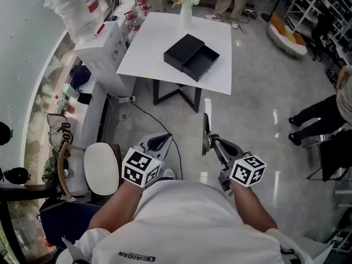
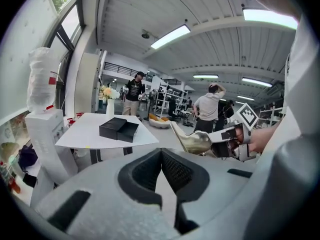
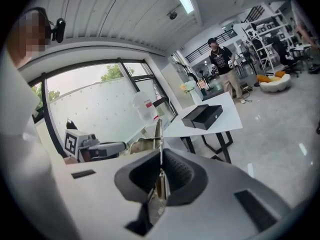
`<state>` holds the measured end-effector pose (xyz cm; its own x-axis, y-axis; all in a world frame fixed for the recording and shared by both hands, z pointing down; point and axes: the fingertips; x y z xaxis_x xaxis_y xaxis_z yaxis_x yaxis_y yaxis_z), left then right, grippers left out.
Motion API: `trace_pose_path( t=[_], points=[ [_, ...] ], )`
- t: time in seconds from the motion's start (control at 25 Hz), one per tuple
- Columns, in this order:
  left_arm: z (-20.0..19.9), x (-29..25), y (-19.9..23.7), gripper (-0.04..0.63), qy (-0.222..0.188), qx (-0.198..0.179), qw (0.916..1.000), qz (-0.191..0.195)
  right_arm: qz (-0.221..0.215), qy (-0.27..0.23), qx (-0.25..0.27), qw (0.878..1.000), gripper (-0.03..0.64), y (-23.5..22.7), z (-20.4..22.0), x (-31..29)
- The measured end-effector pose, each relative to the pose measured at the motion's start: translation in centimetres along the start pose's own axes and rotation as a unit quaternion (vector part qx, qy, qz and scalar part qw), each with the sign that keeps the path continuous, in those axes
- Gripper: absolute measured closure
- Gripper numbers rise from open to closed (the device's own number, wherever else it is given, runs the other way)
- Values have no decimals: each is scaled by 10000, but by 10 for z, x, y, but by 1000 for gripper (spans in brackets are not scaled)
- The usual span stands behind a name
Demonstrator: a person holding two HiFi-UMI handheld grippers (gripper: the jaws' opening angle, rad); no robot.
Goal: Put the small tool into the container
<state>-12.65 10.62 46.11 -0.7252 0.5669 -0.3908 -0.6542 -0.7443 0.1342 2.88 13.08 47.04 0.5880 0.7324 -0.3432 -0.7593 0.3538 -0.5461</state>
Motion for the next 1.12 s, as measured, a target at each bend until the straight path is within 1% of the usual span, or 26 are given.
trace_pose_path(
  t=[0.28,0.36,0.52,0.64,0.84,1.0,1.12],
  points=[
    [-12,-11,70,586,-37,-88,9999,123,160,-70,13,9998,601,3,-26,-62],
    [-12,-16,84,587,-32,-56,9998,164,225,-85,16,9997,601,2,-32,-74],
    [-3,-25,96,586,80,126,9994,315,369,-34,-72,9993,601,-3,-33,-87],
    [-3,-36,102,587,114,170,9990,388,445,12,-126,9989,601,-10,-37,-91],
    [-9,-57,118,586,121,217,9989,392,497,48,-161,9986,601,-32,-50,-109],
    [-9,-80,129,586,226,247,9988,354,422,21,-169,9990,601,-55,-69,-130],
    [-17,-104,144,586,298,281,9988,261,353,64,-223,9991,601,-78,-88,-151]
  ],
)
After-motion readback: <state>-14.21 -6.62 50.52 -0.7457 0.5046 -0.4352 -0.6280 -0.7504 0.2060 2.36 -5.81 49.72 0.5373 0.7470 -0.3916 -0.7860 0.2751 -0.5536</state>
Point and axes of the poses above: the fingertips, and each gripper's own axes: x backward along the fingers, y to its left, z out of its underside, and after that the axes turned 3 degrees about -x, right-handed
